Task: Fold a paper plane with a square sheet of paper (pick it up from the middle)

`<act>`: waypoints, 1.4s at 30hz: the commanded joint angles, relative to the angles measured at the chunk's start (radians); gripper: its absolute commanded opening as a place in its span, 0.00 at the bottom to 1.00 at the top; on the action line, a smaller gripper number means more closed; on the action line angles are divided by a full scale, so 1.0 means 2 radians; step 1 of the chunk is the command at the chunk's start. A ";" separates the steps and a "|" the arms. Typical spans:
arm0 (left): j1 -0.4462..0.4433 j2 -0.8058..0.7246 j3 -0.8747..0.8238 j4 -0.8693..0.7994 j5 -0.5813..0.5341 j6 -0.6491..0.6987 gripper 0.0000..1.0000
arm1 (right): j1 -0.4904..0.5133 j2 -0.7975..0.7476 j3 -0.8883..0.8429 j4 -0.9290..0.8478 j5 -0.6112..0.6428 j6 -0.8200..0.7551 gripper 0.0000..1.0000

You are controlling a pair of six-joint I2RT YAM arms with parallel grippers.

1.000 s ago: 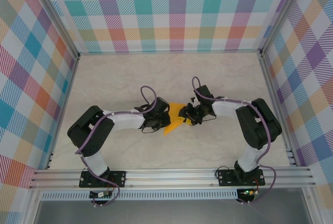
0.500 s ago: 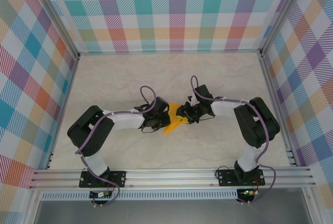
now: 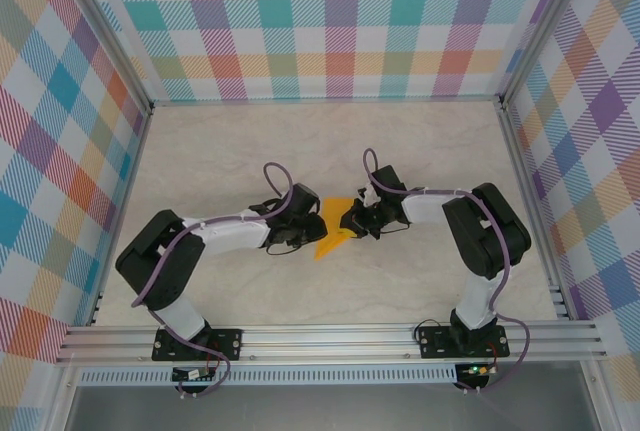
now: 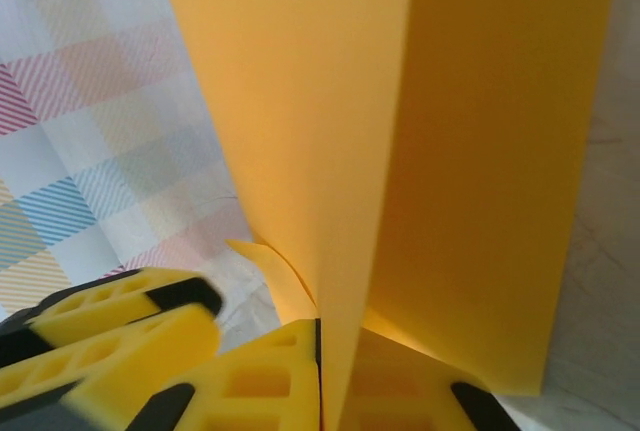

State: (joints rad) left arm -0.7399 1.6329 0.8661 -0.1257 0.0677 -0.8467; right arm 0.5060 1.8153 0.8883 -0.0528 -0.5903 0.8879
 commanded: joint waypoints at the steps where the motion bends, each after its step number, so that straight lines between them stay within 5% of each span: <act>1: 0.008 -0.044 -0.012 -0.026 -0.019 0.013 0.37 | 0.004 -0.032 0.001 -0.020 0.030 0.006 0.05; 4: 0.008 -0.080 -0.022 -0.031 -0.031 0.022 0.52 | 0.007 -0.060 0.007 -0.047 0.058 0.007 0.05; 11: 0.008 -0.156 -0.048 -0.024 -0.052 0.053 0.65 | 0.015 -0.113 0.010 -0.075 0.100 0.030 0.05; 20: 0.005 -0.200 -0.087 0.042 -0.038 0.137 0.71 | 0.048 -0.126 0.044 -0.115 0.187 0.084 0.05; 29: -0.008 -0.199 -0.106 0.068 -0.110 0.221 0.74 | 0.058 -0.044 0.111 -0.125 0.175 0.092 0.06; 42: -0.005 -0.184 -0.111 0.037 -0.144 0.184 0.80 | 0.083 0.024 0.180 -0.172 0.139 0.044 0.06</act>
State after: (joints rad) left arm -0.7502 1.2724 0.6605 -0.0566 -0.1959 -0.4568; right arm 0.6498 1.8538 1.2049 -0.3347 -0.2836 1.0275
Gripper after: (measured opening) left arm 0.798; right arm 0.059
